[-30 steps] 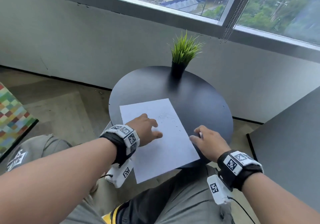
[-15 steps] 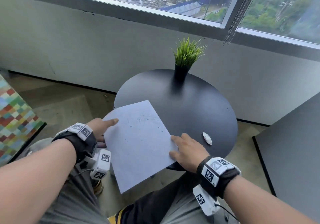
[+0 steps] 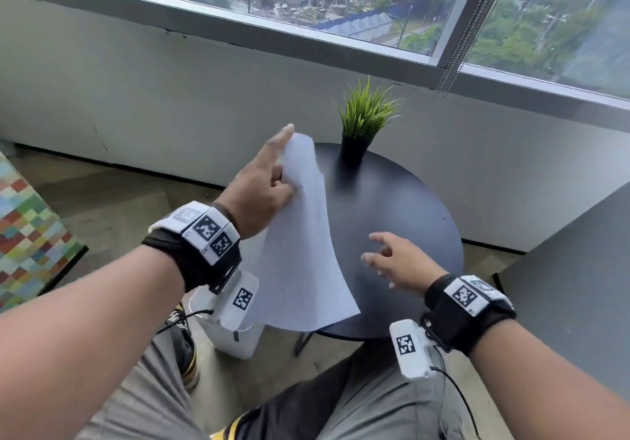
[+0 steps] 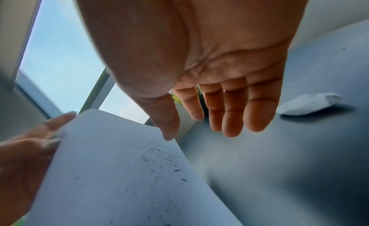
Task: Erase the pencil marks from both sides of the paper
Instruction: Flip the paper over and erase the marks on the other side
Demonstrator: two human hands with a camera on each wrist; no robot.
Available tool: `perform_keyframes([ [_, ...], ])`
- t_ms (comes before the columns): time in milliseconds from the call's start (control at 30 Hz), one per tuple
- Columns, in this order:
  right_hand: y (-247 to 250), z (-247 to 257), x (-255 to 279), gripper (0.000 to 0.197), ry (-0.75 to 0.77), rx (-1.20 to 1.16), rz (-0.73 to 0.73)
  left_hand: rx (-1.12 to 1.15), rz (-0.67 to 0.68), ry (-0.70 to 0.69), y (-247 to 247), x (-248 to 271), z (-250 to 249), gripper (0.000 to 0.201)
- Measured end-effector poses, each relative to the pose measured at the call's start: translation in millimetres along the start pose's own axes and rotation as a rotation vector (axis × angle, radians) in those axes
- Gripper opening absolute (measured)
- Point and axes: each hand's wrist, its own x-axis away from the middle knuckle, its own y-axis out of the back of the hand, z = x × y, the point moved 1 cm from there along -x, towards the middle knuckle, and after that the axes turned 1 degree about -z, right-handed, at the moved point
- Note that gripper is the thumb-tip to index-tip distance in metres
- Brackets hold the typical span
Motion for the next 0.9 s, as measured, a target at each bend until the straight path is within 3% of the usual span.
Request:
perform_keyframes([
  [67,12,-3,-2,0.065,0.025,-0.099,-0.056,-0.01,0.082,-0.109,-4,-3,-25,0.09],
  [167,22,-4,-2,0.069,0.065,-0.275,-0.144,-0.063,0.1,-0.177,-6,-8,-42,0.087],
  [333,25,0,-1,0.068,0.102,-0.631,-0.171,0.0,0.032,-0.162,2,-3,-35,0.03],
  [400,28,-1,-4,0.054,0.103,-0.697,-0.248,0.008,0.002,-0.187,4,-1,-34,0.021],
  [467,32,1,-5,0.027,0.136,-0.717,-0.311,0.003,-0.022,-0.202,7,-1,-33,0.024],
  [533,35,3,-6,0.025,0.188,-0.75,-0.372,0.042,-0.046,-0.191,10,-3,-28,0.022],
  [633,36,5,-4,0.022,0.21,-0.719,-0.399,0.104,-0.12,-0.103,12,-5,-16,0.014],
  [767,29,-1,-6,0.009,0.151,-0.565,-0.323,0.1,-0.177,0.153,7,-5,8,0.016],
  [900,33,-16,-12,0.021,0.117,-0.386,-0.404,0.32,-0.323,0.351,11,-7,17,0.013],
])
